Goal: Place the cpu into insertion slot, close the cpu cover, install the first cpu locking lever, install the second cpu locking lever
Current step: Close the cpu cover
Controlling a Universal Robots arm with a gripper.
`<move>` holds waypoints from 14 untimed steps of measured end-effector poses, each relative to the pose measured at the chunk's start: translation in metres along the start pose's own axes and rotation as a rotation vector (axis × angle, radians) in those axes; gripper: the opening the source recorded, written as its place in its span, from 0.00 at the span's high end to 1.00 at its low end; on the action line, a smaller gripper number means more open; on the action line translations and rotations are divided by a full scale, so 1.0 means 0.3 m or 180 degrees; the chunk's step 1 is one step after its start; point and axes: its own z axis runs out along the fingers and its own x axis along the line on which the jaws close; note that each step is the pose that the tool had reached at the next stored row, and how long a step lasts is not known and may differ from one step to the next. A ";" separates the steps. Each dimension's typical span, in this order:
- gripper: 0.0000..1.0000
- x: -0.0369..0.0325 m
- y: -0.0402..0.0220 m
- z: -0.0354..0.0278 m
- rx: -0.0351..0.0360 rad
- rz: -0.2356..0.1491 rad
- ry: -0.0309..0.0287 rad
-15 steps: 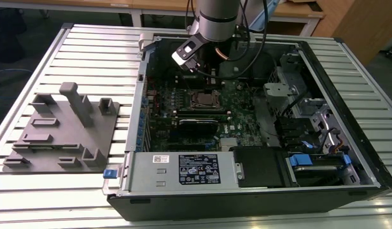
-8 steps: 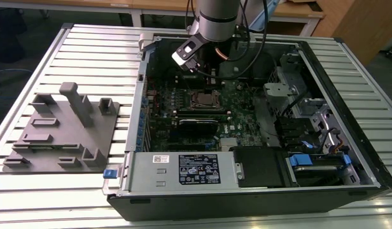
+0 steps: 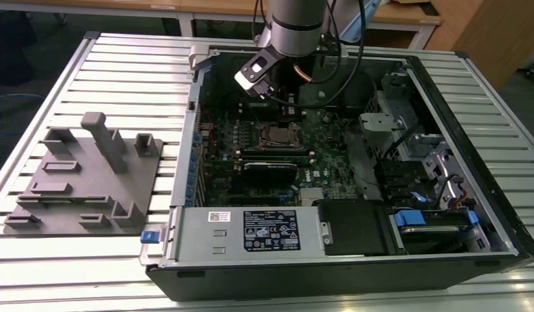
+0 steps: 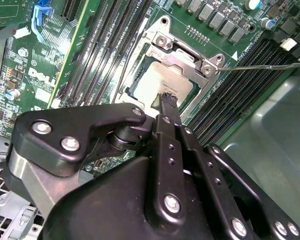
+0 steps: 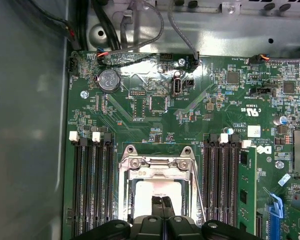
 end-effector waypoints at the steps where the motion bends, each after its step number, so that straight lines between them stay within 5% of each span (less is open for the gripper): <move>1: 0.89 0.000 0.000 0.000 0.0000 -0.0015 0.0000; 14: 0.89 0.000 0.000 0.000 -0.0005 -0.0233 0.0011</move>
